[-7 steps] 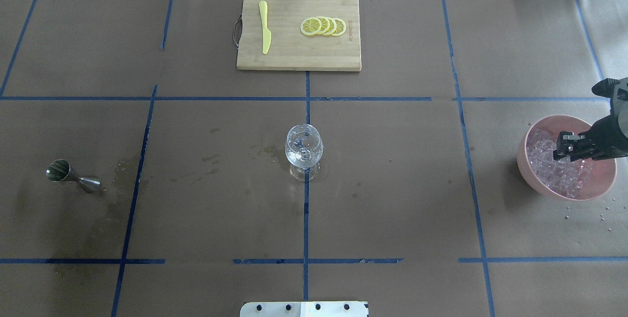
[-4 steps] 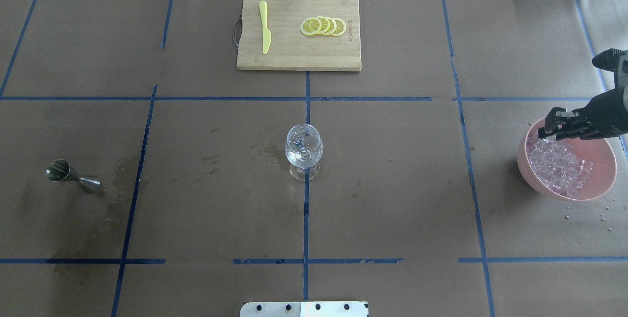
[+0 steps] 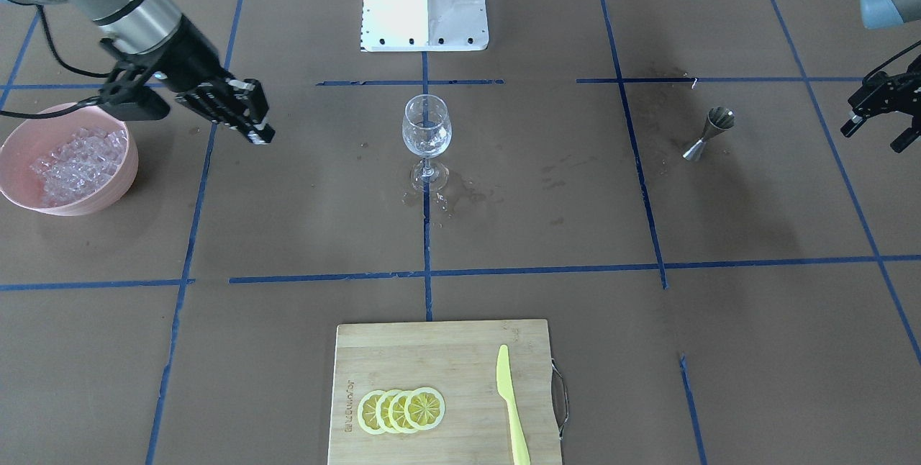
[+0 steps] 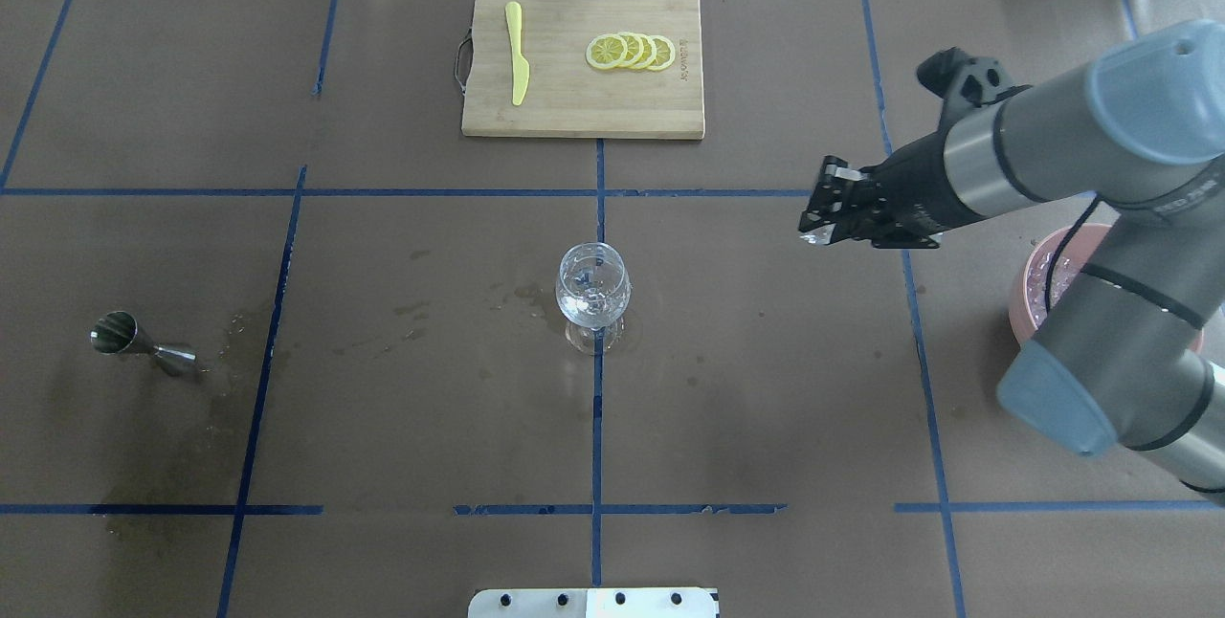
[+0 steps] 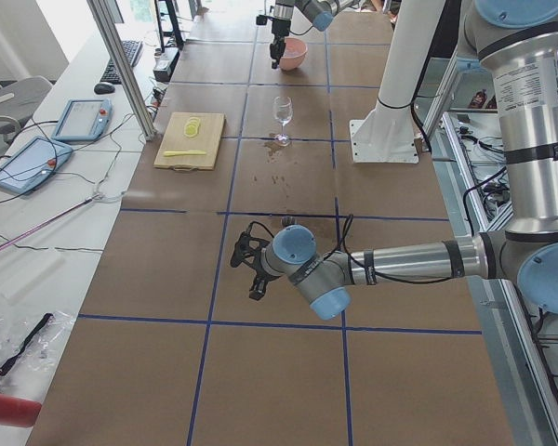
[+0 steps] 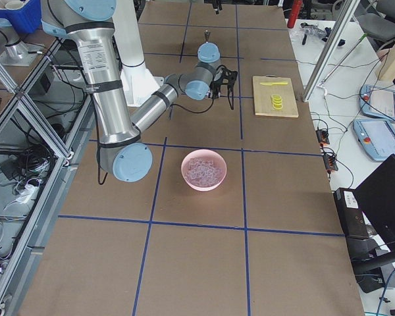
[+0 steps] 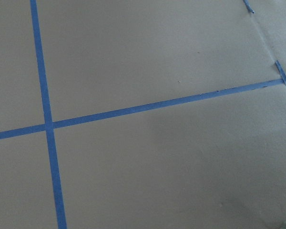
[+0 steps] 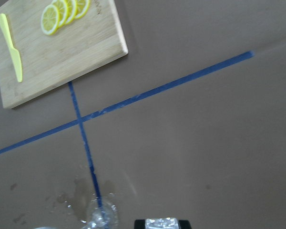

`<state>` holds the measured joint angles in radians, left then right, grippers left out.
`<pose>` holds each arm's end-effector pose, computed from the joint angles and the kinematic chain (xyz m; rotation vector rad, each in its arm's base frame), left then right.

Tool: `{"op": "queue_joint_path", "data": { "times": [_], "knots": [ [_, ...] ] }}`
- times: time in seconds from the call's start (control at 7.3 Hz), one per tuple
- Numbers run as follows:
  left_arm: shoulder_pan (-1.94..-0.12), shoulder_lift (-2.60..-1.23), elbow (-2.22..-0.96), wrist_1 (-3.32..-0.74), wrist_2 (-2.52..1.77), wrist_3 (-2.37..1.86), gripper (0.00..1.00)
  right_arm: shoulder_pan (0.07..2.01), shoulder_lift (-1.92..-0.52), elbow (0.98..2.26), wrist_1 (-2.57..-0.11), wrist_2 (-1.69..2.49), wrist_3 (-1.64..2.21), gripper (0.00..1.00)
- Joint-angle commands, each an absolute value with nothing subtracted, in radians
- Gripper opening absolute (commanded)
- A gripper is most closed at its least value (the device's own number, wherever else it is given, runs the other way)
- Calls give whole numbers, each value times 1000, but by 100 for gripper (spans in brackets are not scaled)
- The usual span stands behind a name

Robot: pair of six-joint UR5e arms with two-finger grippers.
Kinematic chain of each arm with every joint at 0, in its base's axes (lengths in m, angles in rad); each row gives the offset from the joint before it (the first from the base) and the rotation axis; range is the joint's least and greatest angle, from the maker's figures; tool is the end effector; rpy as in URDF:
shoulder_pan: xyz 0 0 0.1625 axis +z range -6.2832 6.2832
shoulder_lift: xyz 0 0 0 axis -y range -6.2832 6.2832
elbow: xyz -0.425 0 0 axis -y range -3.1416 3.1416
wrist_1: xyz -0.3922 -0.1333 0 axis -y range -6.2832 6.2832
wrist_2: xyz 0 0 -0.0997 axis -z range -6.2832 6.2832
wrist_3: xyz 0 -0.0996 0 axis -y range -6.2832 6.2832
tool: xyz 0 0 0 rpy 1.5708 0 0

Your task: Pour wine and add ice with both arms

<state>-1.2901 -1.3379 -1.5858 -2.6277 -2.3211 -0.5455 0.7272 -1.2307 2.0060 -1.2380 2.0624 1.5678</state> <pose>0.0496 -0.4079 0.6353 0.4462 0.9619 0.0750 -0.3497 -0.4267 0.2386 -0.0236 -1.1738 0.3677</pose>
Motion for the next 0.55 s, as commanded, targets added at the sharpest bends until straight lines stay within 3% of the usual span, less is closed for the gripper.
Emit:
{"op": "queue_joint_path", "data": {
  "times": [0.0,0.41],
  "knots": [
    [-1290,-1338,-1585,-2629,-2318,-546,100,596,-998,1947,-1345,1921,1694,0],
    [-1290,-1338,-1583,-2629,-2316,-548,100,562,-925,1914,-1344,1893,1727,0]
  ]
}}
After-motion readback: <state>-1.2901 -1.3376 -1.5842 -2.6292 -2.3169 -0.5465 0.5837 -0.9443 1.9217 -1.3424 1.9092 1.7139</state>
